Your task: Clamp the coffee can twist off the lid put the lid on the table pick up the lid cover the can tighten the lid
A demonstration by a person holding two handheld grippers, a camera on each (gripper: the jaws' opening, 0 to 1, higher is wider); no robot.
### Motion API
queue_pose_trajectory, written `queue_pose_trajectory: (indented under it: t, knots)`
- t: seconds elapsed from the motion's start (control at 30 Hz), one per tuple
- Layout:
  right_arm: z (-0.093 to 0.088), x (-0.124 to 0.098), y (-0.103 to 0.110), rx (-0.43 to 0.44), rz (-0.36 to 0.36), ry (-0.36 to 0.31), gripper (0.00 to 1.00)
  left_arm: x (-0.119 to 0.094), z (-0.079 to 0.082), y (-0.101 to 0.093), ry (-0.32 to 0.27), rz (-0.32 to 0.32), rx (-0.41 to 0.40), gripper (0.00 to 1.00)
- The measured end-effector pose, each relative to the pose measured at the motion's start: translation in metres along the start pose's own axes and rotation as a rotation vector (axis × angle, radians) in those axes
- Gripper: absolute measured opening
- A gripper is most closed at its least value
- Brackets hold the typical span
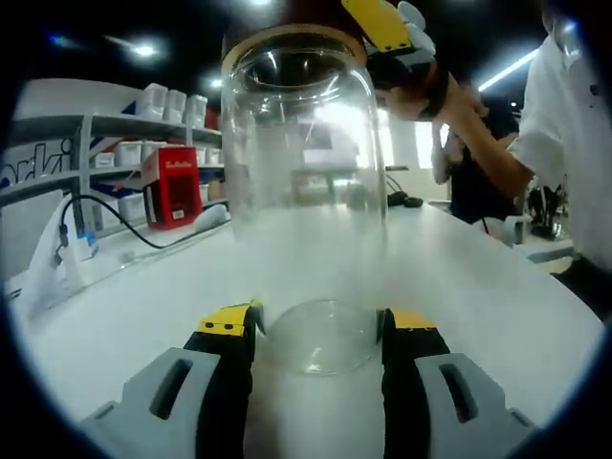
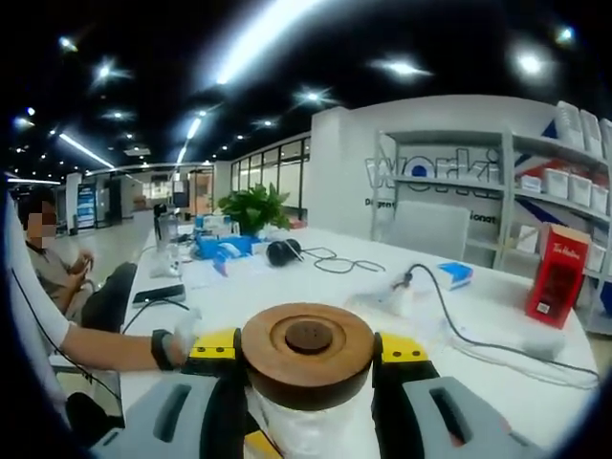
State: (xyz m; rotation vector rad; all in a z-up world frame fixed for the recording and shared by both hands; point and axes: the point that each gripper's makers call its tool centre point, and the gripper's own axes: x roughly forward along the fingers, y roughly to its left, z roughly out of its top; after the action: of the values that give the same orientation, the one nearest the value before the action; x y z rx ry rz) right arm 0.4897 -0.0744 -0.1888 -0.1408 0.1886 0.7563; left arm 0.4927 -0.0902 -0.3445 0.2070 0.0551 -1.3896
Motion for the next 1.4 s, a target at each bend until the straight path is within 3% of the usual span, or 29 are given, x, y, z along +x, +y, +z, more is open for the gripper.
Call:
queue_pose_trajectory:
  t: [0.2, 0.47, 1.4]
  knots:
    - [-0.0005, -0.001, 0.0006, 0.003, 0.003, -0.032, 0.47, 0.0005, 0.0006, -0.0004, 0.0, 0.0, 0.0, 0.44]
    - [-0.0005, -0.0002, -0.0003, 0.003, 0.001, -0.011, 0.47, 0.0, 0.001, -0.0003, 0.0, 0.0, -0.001, 0.44]
    - [-0.0004, 0.0001, -0.0054, 0.033, -0.129, -0.047, 0.48, -0.0015, 0.0011, -0.001, 0.0, -0.001, -0.002, 0.44]
